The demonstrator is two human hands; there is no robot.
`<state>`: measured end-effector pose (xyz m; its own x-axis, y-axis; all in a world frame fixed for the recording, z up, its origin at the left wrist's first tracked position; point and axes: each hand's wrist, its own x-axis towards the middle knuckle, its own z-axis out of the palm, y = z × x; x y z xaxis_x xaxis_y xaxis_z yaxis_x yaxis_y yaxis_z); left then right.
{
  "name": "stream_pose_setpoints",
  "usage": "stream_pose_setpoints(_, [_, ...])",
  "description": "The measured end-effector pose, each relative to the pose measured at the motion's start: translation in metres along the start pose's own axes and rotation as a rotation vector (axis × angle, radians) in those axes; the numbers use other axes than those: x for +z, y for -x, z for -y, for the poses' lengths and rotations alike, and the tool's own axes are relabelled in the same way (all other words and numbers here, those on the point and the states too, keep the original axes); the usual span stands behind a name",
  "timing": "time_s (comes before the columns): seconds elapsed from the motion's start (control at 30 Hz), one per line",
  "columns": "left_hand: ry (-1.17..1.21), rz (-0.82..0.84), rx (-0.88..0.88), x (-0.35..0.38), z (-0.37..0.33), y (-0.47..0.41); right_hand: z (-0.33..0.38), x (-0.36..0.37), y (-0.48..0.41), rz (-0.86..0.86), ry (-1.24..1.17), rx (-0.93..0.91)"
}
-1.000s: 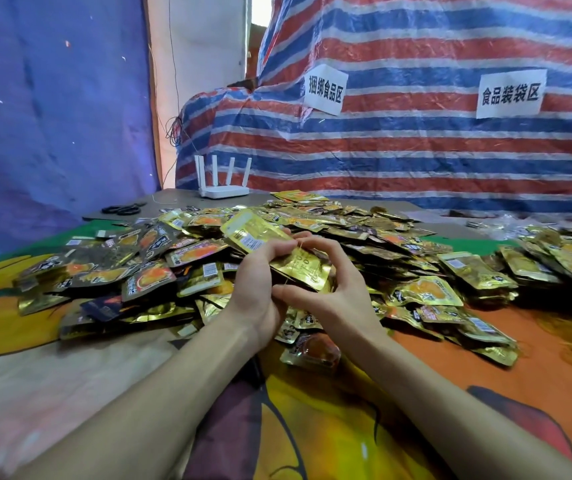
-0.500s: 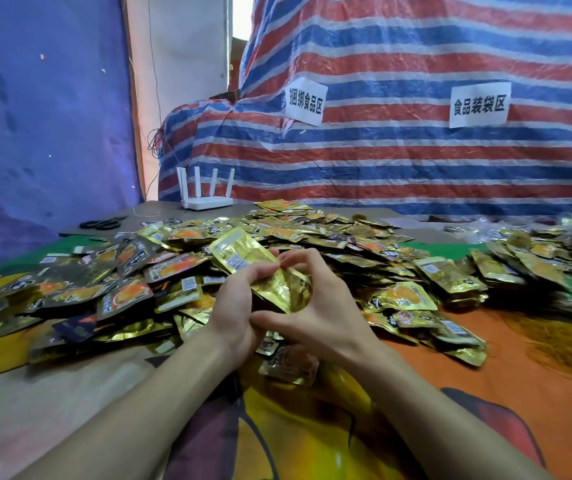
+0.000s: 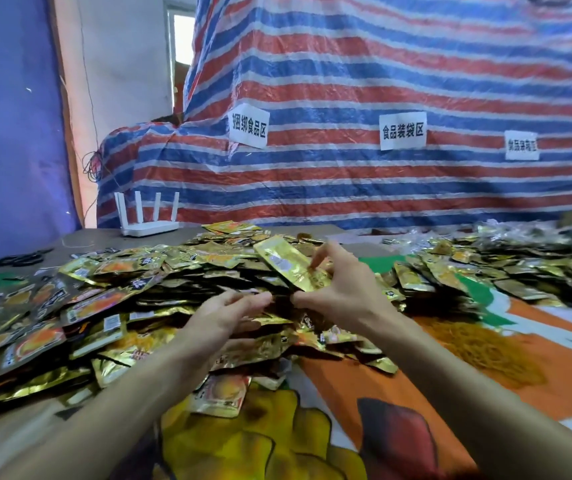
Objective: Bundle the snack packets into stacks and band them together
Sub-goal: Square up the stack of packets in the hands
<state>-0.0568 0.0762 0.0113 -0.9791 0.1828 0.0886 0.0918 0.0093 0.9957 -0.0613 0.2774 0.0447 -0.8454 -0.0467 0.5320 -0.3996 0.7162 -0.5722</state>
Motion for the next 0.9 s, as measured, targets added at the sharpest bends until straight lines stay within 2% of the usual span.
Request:
stream_pose_setpoints(0.23, [-0.205,-0.052,0.148,0.024,-0.005,-0.019,-0.070,-0.024,-0.055,-0.132,0.410,0.296])
stream_pose_setpoints(0.43, [-0.378,-0.078,0.336,0.031,-0.006,-0.028,-0.114,-0.014,-0.080,-0.149,0.502,0.461])
stream_pose_setpoints(0.6, [-0.473,-0.097,0.376,0.016,-0.007,-0.025,-0.132,-0.002,-0.083,-0.151,0.663,0.534])
stream_pose_setpoints(0.7, [-0.513,-0.111,0.371,-0.001,-0.008,-0.021,-0.130,0.000,-0.078,-0.142,0.743,0.503])
stream_pose_setpoints(0.77, [-0.543,-0.113,0.328,-0.013,-0.009,-0.017,-0.121,0.001,-0.074,-0.153,0.749,0.415])
stream_pose_setpoints(0.83, [-0.625,-0.091,0.262,-0.026,-0.008,-0.012,-0.106,0.004,-0.069,-0.141,0.665,0.258])
stream_pose_setpoints(0.9, [-0.749,-0.069,0.209,-0.039,-0.005,-0.007,-0.084,0.009,-0.059,-0.029,0.468,0.100])
